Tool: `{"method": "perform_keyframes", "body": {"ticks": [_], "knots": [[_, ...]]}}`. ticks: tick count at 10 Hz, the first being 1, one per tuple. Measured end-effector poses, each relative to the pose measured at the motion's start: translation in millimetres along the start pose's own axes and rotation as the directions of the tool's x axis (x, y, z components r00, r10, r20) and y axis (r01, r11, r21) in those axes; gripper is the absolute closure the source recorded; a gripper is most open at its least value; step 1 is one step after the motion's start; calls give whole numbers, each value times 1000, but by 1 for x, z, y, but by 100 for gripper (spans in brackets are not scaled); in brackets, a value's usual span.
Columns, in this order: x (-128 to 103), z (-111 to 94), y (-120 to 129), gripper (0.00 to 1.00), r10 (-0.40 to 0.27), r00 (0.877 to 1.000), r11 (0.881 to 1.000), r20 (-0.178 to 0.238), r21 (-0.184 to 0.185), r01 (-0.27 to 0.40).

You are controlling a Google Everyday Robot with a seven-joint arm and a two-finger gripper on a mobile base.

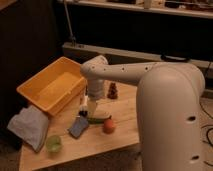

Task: Place sponge in plastic cup

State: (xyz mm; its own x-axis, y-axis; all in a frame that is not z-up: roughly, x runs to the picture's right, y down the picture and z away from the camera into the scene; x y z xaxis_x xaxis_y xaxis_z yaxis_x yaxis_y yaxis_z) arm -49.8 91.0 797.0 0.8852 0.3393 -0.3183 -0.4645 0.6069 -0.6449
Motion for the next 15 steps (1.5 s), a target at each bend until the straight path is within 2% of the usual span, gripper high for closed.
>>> {"method": "perform_keyframes", "body": {"ticks": [4,5,6,7,8,9,10,11,12,13,15], "knots": [[0,0,0,20,-1,1000,1000,-1,1,1],[-1,-1,1,20,-14,1000,1000,7,13,14],[-3,-3,6,20,-49,999,998,18,45,48],[-8,-4,18,20,-140,989,986,39,93,136],[-8,-6,32,20,-250,967,960,47,139,241],[-10,-7,46,20,-373,926,914,51,190,358],[-11,-9,61,20,-479,876,859,53,233,456],[-11,-11,71,20,-558,828,806,50,268,527],[-11,-12,77,20,-596,801,777,47,287,561],[-13,-12,80,20,-608,793,768,46,289,572],[-12,-12,79,20,-607,793,768,46,290,571]]}}
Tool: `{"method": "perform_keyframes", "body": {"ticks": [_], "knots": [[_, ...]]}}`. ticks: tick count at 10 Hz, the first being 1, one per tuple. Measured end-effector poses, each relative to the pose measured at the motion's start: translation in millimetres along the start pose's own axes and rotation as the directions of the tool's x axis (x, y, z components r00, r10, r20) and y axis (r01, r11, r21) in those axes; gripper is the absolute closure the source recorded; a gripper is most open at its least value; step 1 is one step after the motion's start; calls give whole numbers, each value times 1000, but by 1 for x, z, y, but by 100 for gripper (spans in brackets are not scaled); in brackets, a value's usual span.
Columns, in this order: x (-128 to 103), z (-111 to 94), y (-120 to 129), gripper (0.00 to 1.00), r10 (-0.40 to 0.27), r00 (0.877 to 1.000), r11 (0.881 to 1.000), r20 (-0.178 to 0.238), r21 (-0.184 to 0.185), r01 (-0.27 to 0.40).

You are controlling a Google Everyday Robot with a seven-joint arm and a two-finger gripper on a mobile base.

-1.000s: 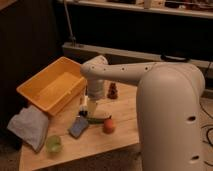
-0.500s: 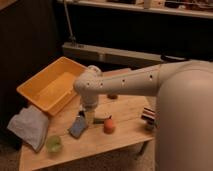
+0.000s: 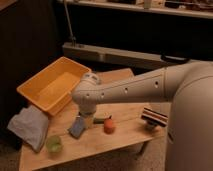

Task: Place sponge in plastic cup

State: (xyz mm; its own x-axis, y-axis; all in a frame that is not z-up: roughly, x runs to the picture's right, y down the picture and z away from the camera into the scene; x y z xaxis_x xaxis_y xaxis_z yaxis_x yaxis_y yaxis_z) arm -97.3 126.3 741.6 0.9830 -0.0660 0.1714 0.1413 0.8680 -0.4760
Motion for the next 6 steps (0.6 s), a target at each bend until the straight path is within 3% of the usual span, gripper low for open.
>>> {"method": "perform_keyframes", "body": {"ticks": [6], "knots": [[-1,0,0,20,-1,1000,1000,1,0,1]]}}
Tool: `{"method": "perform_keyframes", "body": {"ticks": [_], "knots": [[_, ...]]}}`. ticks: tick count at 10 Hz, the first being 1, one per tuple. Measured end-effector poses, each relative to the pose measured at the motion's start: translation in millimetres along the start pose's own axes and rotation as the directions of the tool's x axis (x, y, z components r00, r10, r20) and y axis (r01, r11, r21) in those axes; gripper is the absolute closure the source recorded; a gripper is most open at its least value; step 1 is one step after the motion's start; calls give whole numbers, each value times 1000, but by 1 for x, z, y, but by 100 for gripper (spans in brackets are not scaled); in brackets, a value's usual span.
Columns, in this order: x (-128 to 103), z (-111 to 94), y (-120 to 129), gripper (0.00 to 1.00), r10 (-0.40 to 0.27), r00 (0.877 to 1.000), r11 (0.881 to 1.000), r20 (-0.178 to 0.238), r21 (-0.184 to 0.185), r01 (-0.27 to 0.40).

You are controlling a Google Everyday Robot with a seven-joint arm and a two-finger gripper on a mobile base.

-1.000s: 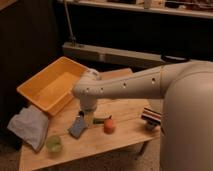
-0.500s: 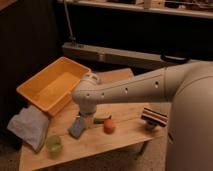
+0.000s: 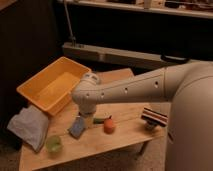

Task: Place sponge in plastic cup

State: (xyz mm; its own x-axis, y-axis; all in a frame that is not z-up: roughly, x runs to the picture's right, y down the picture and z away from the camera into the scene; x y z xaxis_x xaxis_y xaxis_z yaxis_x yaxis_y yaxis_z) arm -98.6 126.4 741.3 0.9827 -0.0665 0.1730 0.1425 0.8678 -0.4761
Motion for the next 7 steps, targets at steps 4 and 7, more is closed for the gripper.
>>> {"method": "perform_keyframes", "body": {"ticks": [4,7], "knots": [[0,0,0,20,0,1000,1000,0,0,0],[0,0,0,20,1,1000,1000,0,0,-1]]}}
